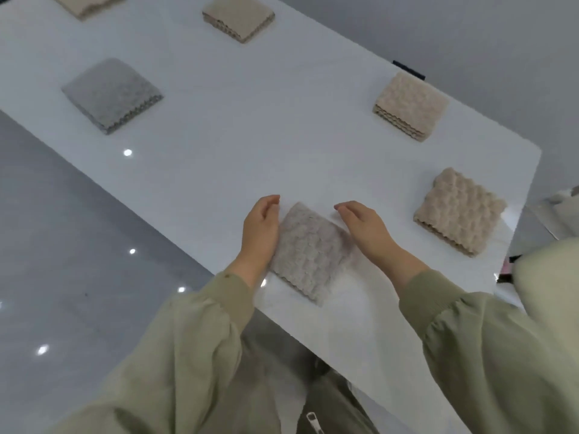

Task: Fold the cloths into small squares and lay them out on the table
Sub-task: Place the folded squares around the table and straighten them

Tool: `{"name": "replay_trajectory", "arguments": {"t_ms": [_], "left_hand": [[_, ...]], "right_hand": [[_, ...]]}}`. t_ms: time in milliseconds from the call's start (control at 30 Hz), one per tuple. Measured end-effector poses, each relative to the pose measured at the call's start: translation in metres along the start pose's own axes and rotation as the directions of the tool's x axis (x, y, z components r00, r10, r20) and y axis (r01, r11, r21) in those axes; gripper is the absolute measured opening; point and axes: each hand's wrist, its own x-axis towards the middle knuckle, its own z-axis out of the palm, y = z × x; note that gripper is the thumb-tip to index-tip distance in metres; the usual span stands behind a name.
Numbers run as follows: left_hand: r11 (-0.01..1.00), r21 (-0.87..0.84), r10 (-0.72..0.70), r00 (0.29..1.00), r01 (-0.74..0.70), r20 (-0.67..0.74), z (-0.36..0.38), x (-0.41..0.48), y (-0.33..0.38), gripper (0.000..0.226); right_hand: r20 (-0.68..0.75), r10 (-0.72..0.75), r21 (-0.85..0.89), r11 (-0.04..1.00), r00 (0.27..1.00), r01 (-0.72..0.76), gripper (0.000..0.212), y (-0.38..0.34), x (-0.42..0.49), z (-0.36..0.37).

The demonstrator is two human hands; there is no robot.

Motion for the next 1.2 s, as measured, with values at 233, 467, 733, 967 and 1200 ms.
{"name": "replay_trajectory", "arguments": {"t_ms": [233, 467, 733, 967, 1200], "left_hand": [[0.951, -0.306, -0.145, 0.822, -0.038, -0.551, 0.027, -0.077, -0.039, 0.036], [0.909, -0.39, -0.144, 0.764, -0.149, -0.628, 0.091, -0.092, -0.048, 0.047], [0.933, -0.319, -0.099, 0.732, -0.167, -0.674, 0.106, -0.082, -0.045, 0.058], [0.999, 0.045, 0.048, 0.82, -0.027, -0.571, 0.079, -0.095, -0.047, 0.054], [0.567, 0.823, 0.327, 0.925, -0.027, -0.194, -0.006, -0.085, -0.017, 0.064]], "right_hand": [[0.176, -0.167, -0.021, 0.985, 0.97, 0.173, 0.031, 0.01, 0.012, -0.014], [0.294, -0.289, 0.076, 0.957, 0.911, 0.279, 0.027, -0.002, 0.03, 0.021], [0.32, -0.325, 0.154, 0.945, 0.89, 0.29, 0.03, -0.001, 0.026, 0.032], [0.343, -0.327, -0.148, 0.907, 0.881, 0.394, 0.043, -0.009, 0.019, 0.022], [0.246, -0.442, -0.508, 0.7, 0.863, 0.503, 0.052, -0.035, 0.006, 0.024]]}}
